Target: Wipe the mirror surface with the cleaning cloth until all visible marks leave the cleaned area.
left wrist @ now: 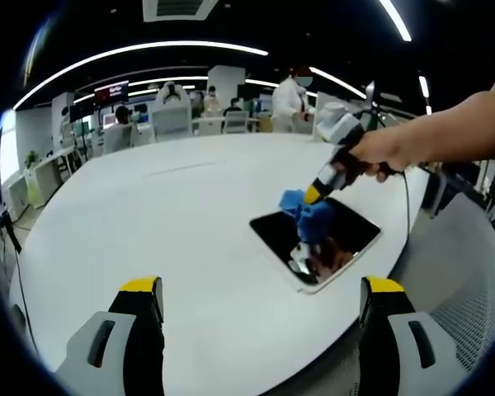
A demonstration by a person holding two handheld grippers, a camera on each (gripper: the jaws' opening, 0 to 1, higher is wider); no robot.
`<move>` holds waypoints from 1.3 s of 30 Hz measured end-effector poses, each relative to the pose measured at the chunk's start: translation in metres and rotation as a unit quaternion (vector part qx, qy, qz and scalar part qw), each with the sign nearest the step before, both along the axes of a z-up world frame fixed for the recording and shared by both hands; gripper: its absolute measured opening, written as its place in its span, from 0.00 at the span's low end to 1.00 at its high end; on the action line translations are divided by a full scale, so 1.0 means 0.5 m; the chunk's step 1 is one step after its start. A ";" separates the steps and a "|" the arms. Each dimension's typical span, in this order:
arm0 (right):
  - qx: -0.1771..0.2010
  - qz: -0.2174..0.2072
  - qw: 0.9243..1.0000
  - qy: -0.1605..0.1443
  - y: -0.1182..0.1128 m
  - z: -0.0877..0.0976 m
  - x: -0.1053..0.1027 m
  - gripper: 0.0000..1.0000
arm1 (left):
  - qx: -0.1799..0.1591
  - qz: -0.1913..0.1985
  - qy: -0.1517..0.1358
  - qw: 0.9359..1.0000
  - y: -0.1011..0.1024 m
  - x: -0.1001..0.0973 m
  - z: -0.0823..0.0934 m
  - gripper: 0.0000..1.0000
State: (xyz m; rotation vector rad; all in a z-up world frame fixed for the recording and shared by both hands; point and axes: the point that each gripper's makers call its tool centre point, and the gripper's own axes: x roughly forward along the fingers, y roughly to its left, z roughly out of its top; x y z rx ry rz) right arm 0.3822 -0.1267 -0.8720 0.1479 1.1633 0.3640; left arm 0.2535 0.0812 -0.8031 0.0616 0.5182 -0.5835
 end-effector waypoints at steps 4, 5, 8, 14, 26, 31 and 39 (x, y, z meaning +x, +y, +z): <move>-0.001 -0.004 1.000 0.001 -0.015 -0.003 0.004 0.01 | 0.001 0.001 0.001 1.000 0.000 0.000 -0.001 0.99; -0.001 -0.005 1.000 0.001 -0.018 -0.003 0.005 0.01 | 0.001 0.000 0.001 1.000 0.000 0.000 -0.001 0.99; -0.003 -0.009 1.000 0.001 -0.026 -0.002 0.004 0.01 | 0.001 0.000 0.001 1.000 0.000 0.000 -0.001 0.99; -0.005 -0.017 1.000 0.001 -0.038 -0.001 -0.002 0.01 | 0.002 -0.001 0.001 1.000 -0.001 0.000 -0.002 0.99; -0.004 -0.024 1.000 -0.003 -0.046 -0.001 -0.044 0.01 | 0.000 -0.001 0.000 1.000 -0.001 0.000 0.000 0.99; 0.004 -0.029 1.000 -0.005 -0.046 -0.001 -0.066 0.01 | 0.000 0.000 -0.001 1.000 -0.001 0.000 0.000 0.99; 0.012 -0.028 1.000 -0.005 -0.041 0.004 -0.116 0.01 | 0.003 -0.001 0.000 1.000 0.000 0.000 0.000 0.99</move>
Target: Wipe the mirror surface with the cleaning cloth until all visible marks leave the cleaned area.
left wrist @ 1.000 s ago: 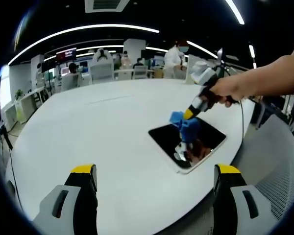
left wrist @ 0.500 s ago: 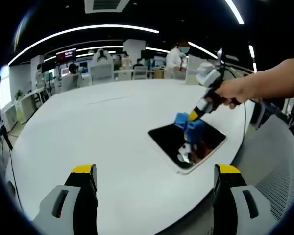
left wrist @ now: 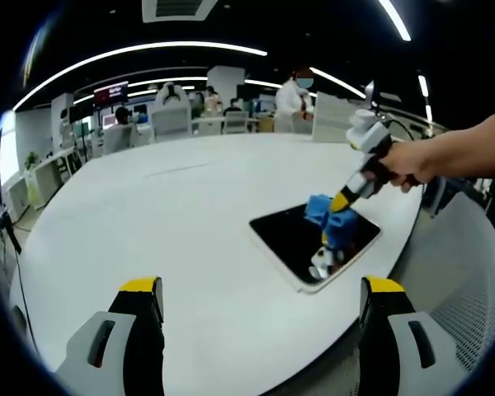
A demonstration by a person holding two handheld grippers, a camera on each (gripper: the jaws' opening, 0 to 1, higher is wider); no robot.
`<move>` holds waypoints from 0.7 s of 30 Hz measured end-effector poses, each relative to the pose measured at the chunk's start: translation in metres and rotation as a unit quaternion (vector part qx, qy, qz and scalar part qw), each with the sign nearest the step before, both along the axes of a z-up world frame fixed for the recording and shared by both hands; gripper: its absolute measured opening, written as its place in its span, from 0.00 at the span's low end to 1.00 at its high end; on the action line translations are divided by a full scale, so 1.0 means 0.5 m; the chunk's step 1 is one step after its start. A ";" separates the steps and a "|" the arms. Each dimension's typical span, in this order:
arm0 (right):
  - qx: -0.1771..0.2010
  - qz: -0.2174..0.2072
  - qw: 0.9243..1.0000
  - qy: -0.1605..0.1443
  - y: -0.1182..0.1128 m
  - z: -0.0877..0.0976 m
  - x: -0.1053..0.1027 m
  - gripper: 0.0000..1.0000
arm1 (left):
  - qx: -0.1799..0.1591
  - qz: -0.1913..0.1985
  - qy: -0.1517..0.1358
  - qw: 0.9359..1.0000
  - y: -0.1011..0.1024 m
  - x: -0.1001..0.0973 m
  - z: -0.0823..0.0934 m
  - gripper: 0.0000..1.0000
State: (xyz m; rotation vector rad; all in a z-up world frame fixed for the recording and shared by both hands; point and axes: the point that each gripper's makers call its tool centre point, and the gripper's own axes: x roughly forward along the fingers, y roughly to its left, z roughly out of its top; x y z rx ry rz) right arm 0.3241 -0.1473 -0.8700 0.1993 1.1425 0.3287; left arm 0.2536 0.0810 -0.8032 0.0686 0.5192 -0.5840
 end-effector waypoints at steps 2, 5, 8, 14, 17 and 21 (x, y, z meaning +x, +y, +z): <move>0.003 0.000 1.000 0.001 0.000 -0.003 -0.006 0.01 | 0.001 0.001 -0.001 1.000 0.001 0.000 0.000 0.99; 0.005 0.003 1.000 0.002 0.003 -0.003 -0.021 0.01 | 0.002 0.000 0.000 1.000 0.001 0.000 0.000 0.99; 0.006 0.005 1.000 0.002 0.003 -0.003 -0.031 0.01 | 0.002 0.000 0.000 1.000 0.001 0.000 0.000 0.99; 0.019 -0.002 1.000 0.005 0.005 -0.002 -0.053 0.01 | -0.001 0.004 -0.001 1.000 0.002 0.001 0.002 0.99; 0.020 0.001 1.000 0.007 0.007 0.000 -0.068 0.01 | -0.001 0.003 -0.002 1.000 0.002 0.001 0.002 0.99; 0.021 0.002 1.000 0.009 0.008 0.001 -0.089 0.01 | -0.001 0.003 -0.002 1.000 0.002 0.001 0.002 0.99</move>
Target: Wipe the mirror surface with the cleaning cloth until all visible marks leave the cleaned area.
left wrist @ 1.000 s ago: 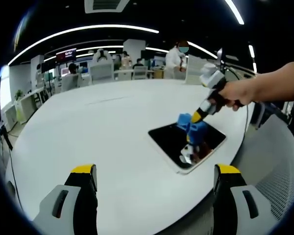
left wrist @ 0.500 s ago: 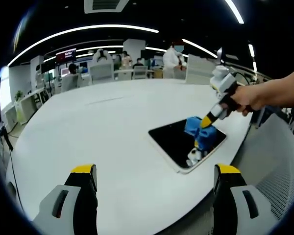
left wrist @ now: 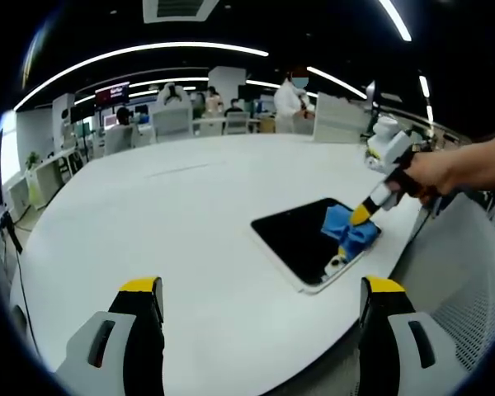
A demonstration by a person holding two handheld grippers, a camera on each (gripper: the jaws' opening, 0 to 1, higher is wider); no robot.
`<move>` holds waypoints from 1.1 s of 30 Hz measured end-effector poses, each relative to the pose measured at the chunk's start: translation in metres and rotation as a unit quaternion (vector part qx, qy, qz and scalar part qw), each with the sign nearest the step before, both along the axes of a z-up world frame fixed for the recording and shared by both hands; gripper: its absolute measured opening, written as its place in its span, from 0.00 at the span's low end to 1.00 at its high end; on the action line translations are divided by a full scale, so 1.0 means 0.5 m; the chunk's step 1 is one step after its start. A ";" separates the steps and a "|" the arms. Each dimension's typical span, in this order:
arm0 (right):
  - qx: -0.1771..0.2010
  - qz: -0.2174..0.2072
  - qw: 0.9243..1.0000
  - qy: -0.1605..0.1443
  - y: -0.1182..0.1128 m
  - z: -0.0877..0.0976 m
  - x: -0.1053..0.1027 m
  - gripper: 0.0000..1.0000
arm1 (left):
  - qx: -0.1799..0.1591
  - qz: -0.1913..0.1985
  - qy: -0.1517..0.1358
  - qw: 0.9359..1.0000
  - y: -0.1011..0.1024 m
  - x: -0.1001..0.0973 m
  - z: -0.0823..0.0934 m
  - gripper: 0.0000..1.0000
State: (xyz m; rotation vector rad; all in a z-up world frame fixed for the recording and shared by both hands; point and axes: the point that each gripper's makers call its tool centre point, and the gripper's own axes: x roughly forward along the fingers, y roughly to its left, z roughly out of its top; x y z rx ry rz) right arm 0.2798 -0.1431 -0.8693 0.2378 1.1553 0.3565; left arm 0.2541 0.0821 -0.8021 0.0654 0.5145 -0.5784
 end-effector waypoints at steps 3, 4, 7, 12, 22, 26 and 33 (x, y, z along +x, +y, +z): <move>0.001 0.002 1.000 0.000 0.002 0.001 -0.014 0.01 | 0.000 0.000 0.000 1.000 0.000 0.000 0.000 0.99; 0.003 0.000 1.000 0.002 0.002 0.002 -0.015 0.01 | 0.000 0.000 0.001 1.000 0.000 0.000 -0.001 0.99; 0.013 -0.005 1.000 0.008 0.005 0.002 -0.030 0.01 | -0.001 -0.001 0.003 1.000 -0.001 -0.001 -0.002 0.99; 0.018 -0.004 1.000 0.011 0.006 0.002 -0.046 0.01 | 0.000 0.000 0.004 1.000 0.000 -0.001 -0.002 0.99; 0.024 0.001 1.000 0.013 0.010 0.002 -0.056 0.01 | 0.000 0.005 0.002 1.000 0.003 0.001 0.000 0.99; 0.024 0.005 1.000 0.016 0.011 0.002 -0.056 0.01 | -0.003 -0.001 0.003 1.000 -0.002 0.000 -0.001 0.99; 0.021 0.012 1.000 0.016 0.010 0.002 -0.056 0.01 | -0.002 0.003 0.003 1.000 0.001 0.001 -0.002 0.99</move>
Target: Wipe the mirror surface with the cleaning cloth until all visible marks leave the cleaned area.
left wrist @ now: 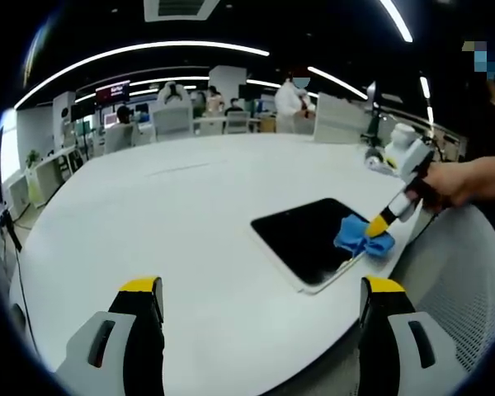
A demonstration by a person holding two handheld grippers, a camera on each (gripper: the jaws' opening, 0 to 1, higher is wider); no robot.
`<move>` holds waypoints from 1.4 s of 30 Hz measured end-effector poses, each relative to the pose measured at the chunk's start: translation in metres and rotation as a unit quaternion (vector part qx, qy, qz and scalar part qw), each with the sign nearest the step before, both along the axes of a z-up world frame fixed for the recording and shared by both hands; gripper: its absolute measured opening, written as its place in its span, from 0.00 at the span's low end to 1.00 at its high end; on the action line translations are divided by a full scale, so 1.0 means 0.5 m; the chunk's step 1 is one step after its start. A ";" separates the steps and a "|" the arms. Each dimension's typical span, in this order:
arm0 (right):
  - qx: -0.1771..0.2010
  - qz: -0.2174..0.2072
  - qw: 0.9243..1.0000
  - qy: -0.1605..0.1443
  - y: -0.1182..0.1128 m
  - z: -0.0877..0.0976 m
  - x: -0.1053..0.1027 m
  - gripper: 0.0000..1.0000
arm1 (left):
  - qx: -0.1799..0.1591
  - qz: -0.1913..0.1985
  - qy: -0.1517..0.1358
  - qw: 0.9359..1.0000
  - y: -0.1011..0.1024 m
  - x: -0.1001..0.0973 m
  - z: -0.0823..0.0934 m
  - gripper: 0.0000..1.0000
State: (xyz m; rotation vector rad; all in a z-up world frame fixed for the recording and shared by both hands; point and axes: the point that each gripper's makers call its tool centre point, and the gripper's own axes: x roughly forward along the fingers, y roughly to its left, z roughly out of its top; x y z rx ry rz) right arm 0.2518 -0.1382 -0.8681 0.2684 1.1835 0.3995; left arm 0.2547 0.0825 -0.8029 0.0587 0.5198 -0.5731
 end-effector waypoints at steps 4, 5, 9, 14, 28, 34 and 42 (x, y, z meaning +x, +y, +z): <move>-0.001 0.005 1.000 0.001 -0.001 0.001 0.000 0.01 | 0.002 0.000 -0.003 1.000 0.000 0.001 0.001 0.99; 0.001 0.005 1.000 0.002 -0.001 0.000 0.000 0.01 | 0.002 0.001 -0.003 1.000 0.000 0.001 0.001 0.99; -0.001 0.003 1.000 0.003 -0.012 0.000 0.000 0.01 | 0.000 0.000 -0.002 1.000 -0.001 0.001 0.001 0.99; -0.003 0.001 1.000 0.004 -0.024 0.000 0.000 0.01 | 0.001 -0.002 0.000 1.000 -0.002 -0.001 -0.001 0.99; -0.009 -0.015 1.000 0.004 -0.068 -0.001 0.000 0.01 | 0.002 0.002 -0.001 1.000 0.002 0.000 0.000 0.99; -0.013 -0.024 1.000 0.006 -0.088 -0.001 -0.002 0.01 | 0.000 0.003 -0.001 1.000 0.002 -0.001 0.001 0.99; -0.018 -0.029 0.999 0.009 -0.113 0.000 -0.002 0.01 | 0.002 0.001 0.003 1.000 0.001 -0.002 -0.002 0.99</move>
